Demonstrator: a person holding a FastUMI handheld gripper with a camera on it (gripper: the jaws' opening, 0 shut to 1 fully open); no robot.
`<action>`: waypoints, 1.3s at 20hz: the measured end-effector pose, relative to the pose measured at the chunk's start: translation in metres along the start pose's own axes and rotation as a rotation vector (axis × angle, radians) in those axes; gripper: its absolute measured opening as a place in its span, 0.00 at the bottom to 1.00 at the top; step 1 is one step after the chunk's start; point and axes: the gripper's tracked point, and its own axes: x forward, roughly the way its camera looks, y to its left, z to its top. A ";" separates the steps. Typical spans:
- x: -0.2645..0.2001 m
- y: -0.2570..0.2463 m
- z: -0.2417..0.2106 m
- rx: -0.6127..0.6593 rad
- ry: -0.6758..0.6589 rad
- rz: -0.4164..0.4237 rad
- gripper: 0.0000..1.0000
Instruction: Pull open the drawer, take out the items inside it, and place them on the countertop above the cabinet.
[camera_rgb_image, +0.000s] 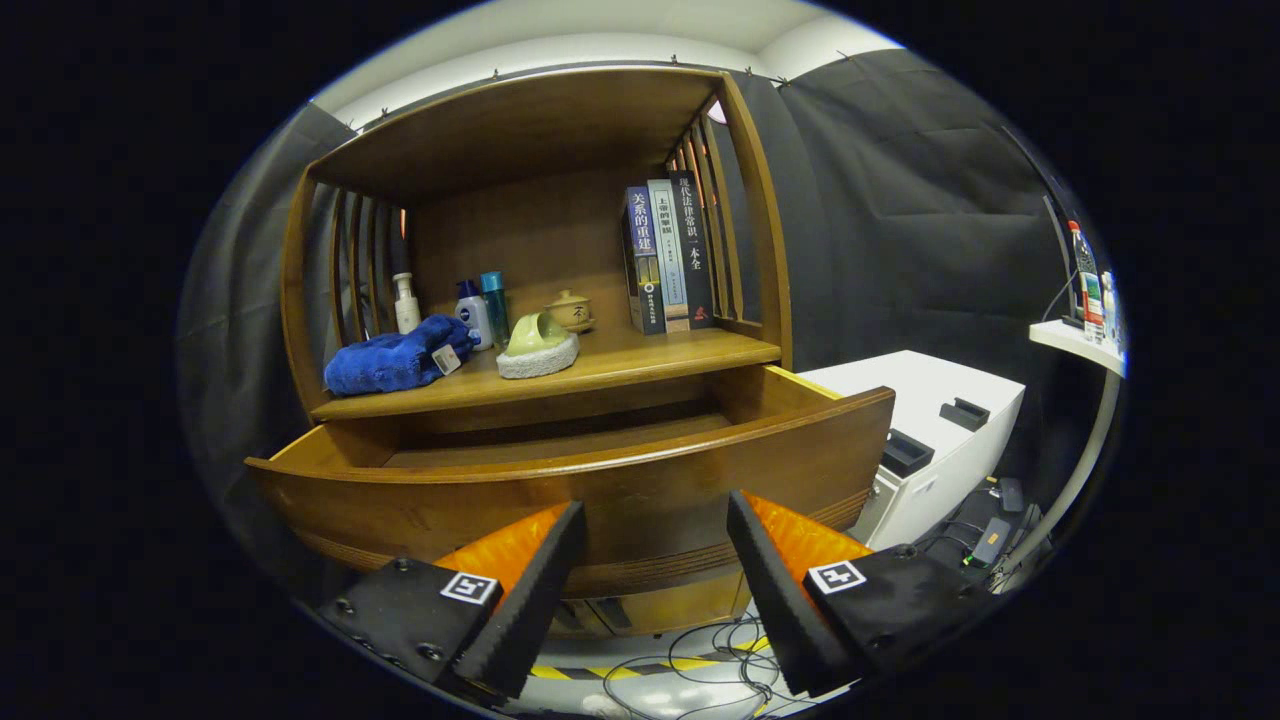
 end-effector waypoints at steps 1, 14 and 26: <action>0.006 0.001 0.000 -0.006 0.000 -0.001 0.97; 0.068 0.012 0.019 -0.077 0.010 -0.015 0.97; 0.108 0.018 0.018 -0.073 0.036 -0.028 0.97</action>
